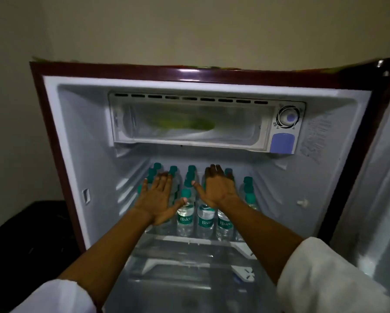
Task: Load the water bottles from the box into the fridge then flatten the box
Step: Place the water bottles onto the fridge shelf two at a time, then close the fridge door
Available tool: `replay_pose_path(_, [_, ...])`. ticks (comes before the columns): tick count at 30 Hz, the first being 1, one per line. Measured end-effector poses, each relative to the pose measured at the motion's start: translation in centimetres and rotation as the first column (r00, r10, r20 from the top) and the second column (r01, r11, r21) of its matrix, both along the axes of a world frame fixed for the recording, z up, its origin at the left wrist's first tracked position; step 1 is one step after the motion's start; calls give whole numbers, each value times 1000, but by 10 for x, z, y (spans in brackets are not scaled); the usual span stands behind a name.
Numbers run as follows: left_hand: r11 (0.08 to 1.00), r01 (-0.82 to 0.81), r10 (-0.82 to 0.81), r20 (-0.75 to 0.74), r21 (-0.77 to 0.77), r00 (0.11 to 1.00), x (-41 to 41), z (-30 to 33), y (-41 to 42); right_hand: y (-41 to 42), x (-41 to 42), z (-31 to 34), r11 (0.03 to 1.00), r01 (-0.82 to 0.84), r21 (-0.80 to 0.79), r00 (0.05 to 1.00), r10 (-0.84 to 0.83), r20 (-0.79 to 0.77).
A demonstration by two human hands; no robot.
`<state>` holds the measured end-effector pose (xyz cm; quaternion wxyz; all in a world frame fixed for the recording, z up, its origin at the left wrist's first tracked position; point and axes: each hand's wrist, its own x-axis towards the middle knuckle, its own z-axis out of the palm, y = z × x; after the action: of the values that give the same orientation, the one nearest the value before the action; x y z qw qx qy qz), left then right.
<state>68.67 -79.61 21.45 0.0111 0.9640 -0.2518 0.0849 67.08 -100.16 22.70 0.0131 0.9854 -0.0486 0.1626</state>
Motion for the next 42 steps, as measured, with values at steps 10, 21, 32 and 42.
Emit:
replay_pose_path(10, [984,85,-57,-179,154,982,-50,71,1,16,-83,29,985,40,167,970,2,-243])
replay_pose_path(21, [961,209,-125,-385,183,914,-200,197,26,56,-244,152,945,88,315,931,35,-364])
replay_pose_path(32, [939,321,-264,-339,126,903,-300,293,13,37,-375,288,925,-37,377,976,115,-186])
replay_pose_path(42, [862,506,-494,-226,-7,839,-393,355,-117,-68,-507,356,982,108,157,984,-83,-159])
